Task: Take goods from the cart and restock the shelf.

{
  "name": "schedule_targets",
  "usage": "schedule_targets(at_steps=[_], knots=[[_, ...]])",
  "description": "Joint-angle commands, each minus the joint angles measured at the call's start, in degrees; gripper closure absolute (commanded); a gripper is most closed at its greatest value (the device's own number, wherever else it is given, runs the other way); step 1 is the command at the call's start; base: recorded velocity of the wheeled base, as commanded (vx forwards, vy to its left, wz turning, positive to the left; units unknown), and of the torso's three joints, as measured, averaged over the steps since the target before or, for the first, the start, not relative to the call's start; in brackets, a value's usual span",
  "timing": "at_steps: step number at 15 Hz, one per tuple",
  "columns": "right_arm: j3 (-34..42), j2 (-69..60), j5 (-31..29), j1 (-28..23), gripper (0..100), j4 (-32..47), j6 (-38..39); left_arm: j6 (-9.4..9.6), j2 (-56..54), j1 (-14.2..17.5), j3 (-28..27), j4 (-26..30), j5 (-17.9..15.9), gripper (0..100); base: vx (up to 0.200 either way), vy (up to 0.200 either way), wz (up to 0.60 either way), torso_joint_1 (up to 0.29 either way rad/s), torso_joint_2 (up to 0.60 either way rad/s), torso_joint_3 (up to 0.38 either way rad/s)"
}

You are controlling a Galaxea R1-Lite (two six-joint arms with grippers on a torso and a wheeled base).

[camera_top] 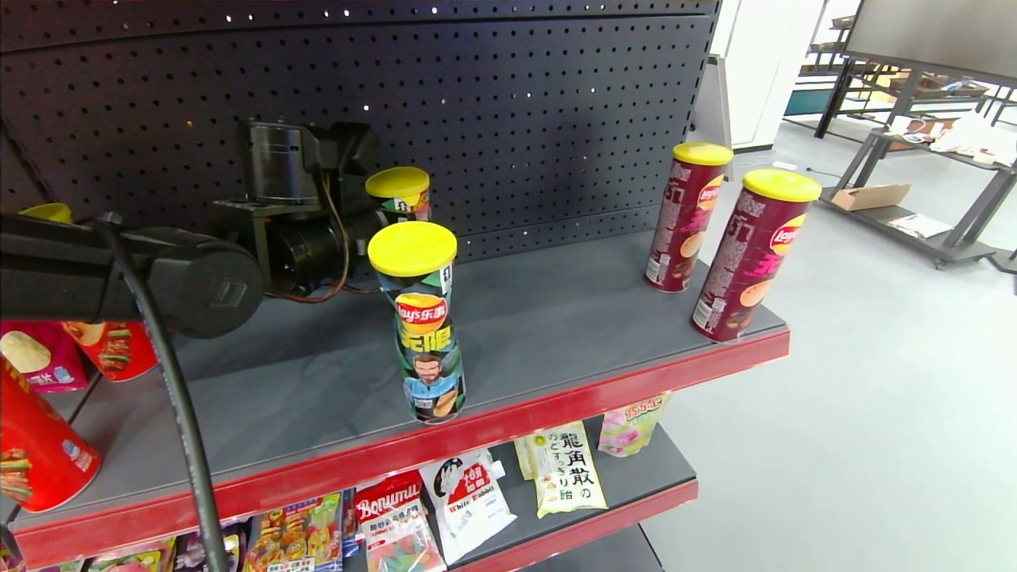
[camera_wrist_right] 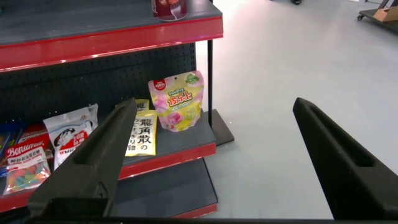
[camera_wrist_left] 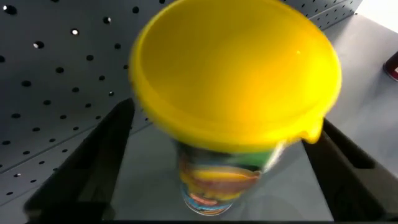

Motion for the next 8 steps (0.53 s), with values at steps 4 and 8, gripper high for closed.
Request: schedule_targets(at_steps=[4, 8], knots=[[0.0, 0.0, 0.0, 0.0, 0, 0.0, 0.0, -0.04, -2.2, 0.2, 1.7, -0.1, -0.2, 0, 0.000, 0.000, 0.00, 0.000, 0.00, 0.000], [0.0, 0.0, 0.0, 0.0, 0, 0.0, 0.0, -0.04, -7.5, 0.5, 9.9, 0.3, -0.4, 0, 0.000, 0.000, 0.00, 0.000, 0.00, 0.000]])
